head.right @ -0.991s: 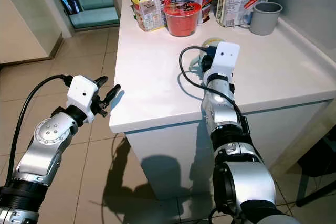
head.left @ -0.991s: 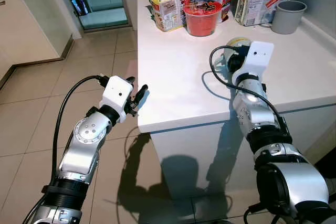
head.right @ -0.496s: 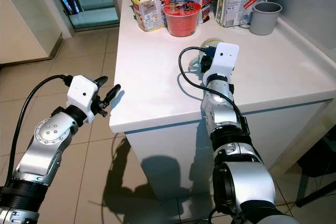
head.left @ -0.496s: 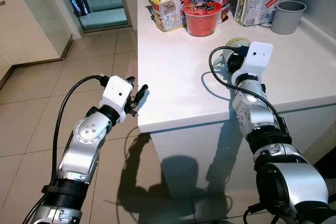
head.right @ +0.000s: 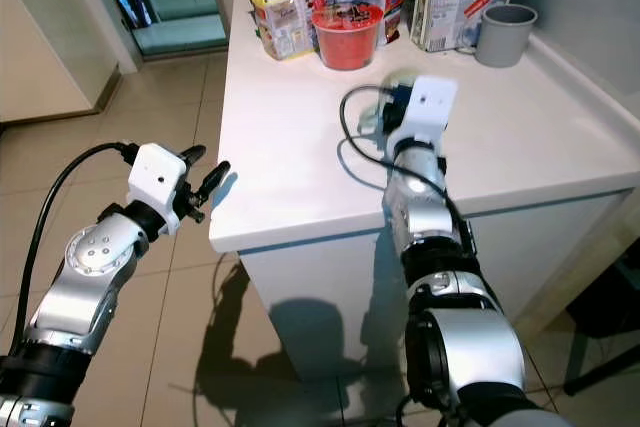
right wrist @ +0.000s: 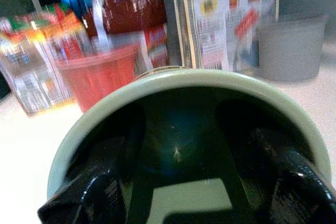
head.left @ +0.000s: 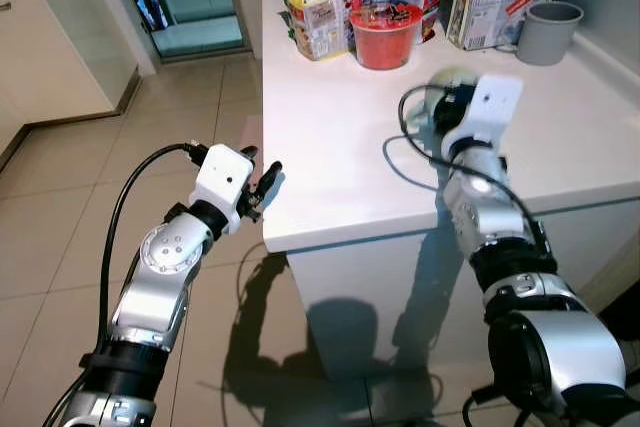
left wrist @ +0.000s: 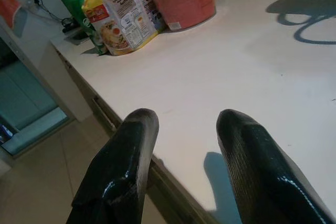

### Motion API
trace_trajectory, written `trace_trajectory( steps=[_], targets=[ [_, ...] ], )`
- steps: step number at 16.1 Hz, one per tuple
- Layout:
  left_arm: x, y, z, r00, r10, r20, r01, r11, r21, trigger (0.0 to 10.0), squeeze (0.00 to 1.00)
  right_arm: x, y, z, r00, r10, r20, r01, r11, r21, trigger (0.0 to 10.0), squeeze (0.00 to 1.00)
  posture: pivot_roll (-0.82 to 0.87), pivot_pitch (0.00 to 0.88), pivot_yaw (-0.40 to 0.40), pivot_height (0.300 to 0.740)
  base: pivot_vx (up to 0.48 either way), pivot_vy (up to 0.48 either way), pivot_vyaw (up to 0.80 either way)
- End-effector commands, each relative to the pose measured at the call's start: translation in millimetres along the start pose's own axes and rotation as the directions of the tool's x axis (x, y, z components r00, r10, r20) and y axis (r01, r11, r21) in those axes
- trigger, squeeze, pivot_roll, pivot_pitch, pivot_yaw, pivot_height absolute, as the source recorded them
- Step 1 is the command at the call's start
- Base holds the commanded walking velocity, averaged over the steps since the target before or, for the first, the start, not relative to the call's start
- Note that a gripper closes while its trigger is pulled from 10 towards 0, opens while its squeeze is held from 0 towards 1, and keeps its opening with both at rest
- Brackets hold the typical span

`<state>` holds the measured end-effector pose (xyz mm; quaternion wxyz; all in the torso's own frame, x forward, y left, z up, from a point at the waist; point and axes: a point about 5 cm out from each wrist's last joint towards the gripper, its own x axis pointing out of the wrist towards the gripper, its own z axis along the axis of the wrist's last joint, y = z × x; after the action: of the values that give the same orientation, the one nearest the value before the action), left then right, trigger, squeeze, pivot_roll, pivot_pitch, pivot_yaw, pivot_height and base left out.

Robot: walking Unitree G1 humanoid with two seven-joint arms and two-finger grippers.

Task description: Setting the table

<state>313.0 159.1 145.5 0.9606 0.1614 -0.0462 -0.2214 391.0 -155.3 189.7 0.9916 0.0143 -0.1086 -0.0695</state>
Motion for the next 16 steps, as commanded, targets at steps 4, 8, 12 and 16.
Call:
trace_trajectory(
  steps=[4,8,12,16],
  targets=[
    [0.3,4.5,5,1.0,0.001,0.013,-0.001,0.999,0.033,10.0,0.0,7.7,7.9,40,0.981,0.061,0.182,-0.042,0.994,-0.105,10.0,1.0,0.07,0.0,0.138,0.74,0.0,0.0,0.0],
    [0.3,4.5,5,1.0,0.001,0.013,-0.001,0.999,0.033,10.0,0.0,7.7,7.9,40,0.981,0.061,0.182,-0.042,0.994,-0.105,10.0,1.0,0.07,0.0,0.138,0.74,0.0,0.0,0.0],
    [0.3,4.5,5,1.0,0.001,0.013,-0.001,0.999,0.033,10.0,0.0,7.7,7.9,40,0.981,0.061,0.182,-0.042,0.994,-0.105,10.0,1.0,0.07,0.0,0.138,0.74,0.0,0.0,0.0],
    [0.3,4.5,5,1.0,0.001,0.013,-0.001,0.999,0.033,10.0,0.0,7.7,7.9,40,0.981,0.061,0.182,-0.042,0.994,-0.105,10.0,1.0,0.07,0.0,0.138,0.74,0.0,0.0,0.0]
  ],
)
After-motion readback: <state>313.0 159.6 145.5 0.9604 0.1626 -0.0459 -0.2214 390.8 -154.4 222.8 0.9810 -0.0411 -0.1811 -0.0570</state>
